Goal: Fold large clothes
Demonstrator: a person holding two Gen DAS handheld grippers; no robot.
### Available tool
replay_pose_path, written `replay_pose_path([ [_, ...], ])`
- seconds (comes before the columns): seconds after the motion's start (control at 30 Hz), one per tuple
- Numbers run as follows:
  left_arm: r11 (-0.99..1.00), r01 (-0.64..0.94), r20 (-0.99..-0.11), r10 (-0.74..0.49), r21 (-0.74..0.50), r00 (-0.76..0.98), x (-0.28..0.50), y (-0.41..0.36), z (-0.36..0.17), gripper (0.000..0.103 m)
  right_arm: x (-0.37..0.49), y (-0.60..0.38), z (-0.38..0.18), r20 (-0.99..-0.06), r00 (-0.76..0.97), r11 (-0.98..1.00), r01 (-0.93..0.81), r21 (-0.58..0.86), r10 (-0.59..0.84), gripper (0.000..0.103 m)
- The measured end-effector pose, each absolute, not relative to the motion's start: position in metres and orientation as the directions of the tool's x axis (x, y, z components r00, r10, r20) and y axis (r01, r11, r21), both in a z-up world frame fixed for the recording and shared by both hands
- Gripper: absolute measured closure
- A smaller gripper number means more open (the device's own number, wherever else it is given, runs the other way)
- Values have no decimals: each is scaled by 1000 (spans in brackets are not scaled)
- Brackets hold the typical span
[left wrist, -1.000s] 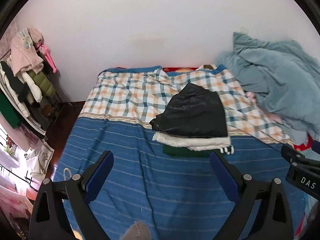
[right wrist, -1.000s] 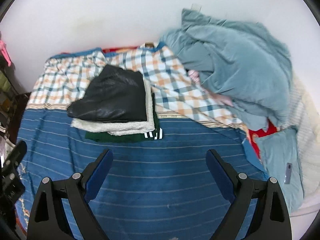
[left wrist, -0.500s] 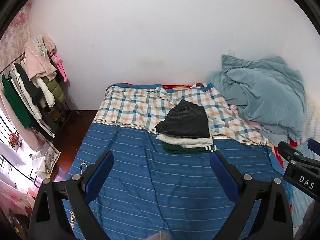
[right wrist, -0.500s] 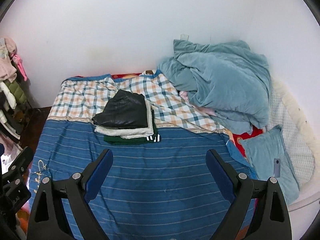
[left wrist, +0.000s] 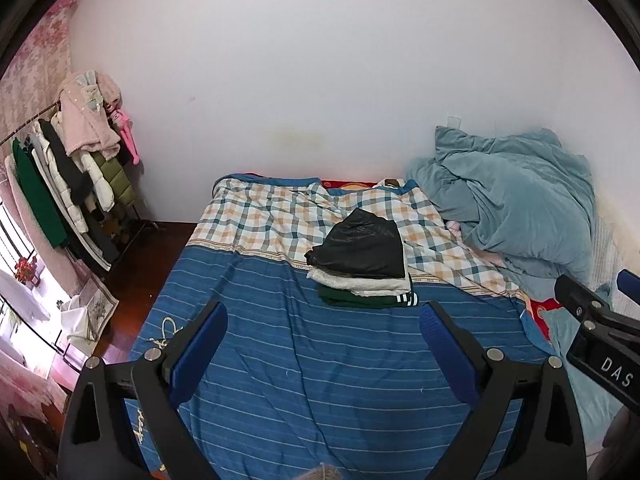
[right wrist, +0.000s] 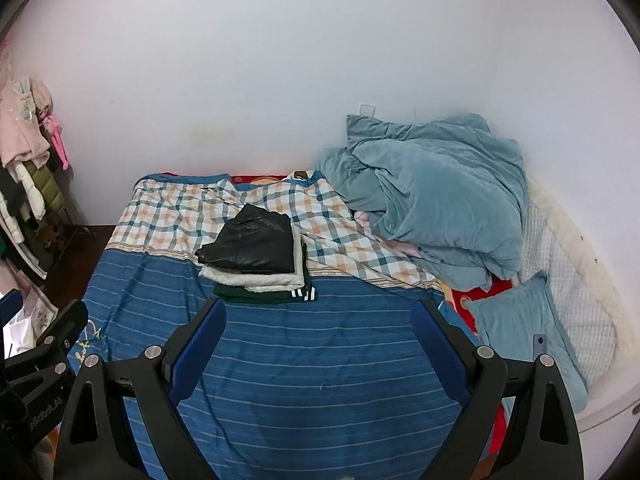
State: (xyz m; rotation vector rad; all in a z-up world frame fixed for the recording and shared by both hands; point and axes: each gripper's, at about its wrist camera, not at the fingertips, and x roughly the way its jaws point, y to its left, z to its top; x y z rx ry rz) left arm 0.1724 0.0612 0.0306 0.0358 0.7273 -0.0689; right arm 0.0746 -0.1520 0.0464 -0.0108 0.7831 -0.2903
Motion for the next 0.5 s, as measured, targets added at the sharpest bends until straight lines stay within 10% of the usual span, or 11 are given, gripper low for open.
replay_pose_path([
  [0.5,998,52,-615,-26,24,788,160,66,42,1,74,-159,47,-693,682,969,226,-104,-233,3],
])
